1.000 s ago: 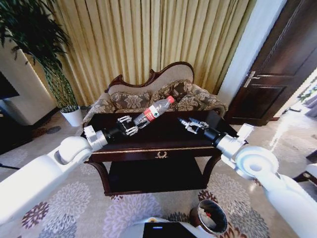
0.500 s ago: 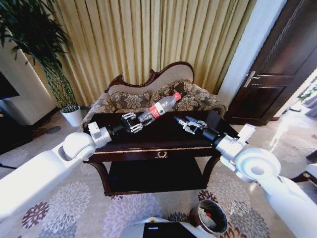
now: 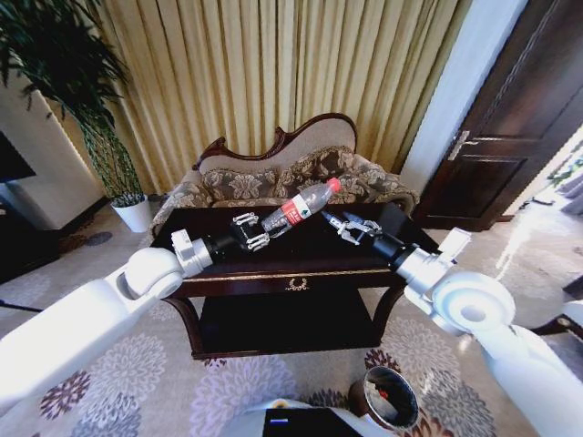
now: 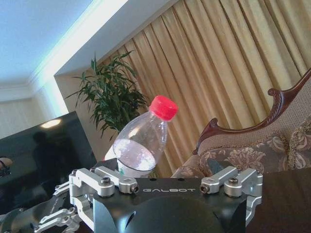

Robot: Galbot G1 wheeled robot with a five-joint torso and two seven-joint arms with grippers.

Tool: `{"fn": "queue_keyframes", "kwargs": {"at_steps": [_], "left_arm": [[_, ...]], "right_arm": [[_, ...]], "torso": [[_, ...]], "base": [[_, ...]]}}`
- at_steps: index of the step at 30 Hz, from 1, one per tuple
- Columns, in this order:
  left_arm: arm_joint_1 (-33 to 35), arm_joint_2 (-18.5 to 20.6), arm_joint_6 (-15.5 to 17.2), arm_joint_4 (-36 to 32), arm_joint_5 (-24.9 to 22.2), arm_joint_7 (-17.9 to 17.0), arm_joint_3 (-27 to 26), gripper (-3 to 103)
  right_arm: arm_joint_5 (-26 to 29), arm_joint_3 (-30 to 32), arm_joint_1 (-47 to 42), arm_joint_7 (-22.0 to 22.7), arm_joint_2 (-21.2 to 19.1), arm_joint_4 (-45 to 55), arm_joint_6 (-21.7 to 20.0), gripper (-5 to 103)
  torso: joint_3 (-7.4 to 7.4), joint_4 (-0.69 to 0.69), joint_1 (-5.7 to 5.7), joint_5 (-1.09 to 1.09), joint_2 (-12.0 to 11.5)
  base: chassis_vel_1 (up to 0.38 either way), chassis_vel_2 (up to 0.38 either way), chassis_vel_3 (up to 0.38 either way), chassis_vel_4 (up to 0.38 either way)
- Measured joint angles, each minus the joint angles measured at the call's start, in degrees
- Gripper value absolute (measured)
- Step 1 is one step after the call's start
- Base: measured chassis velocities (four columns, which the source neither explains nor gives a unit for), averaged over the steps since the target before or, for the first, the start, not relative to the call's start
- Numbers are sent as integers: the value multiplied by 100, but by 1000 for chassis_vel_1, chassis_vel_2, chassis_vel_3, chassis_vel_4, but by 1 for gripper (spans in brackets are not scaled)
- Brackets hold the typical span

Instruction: Move to the front of the table and place the trash on the table into the trash bin.

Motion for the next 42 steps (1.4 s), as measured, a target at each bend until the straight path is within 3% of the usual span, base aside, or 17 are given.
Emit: {"fn": "queue_keyframes", "kwargs": {"at_steps": [18, 31, 42], "left_arm": [[-1076, -818, 263, 416, -29, -310, 1143, 37], [-1206, -871, 398, 314, -77, -456, 1328, 36], [-1342, -1095, 389, 422, -65, -456, 1592, 34]], "right_arm": [[-69, -329, 279, 0, 83, -203, -2, 100], [-26, -469, 760, -5, 165, -619, -3, 100], [-23, -493, 681, 11, 188, -318, -34, 100]], "torso": [[0, -1, 0, 0, 0], [0, 1, 0, -1, 0], [0, -1, 0, 0, 0]], "base": [[0, 0, 0, 0], [0, 0, 0, 0], [0, 0, 0, 0]]}}
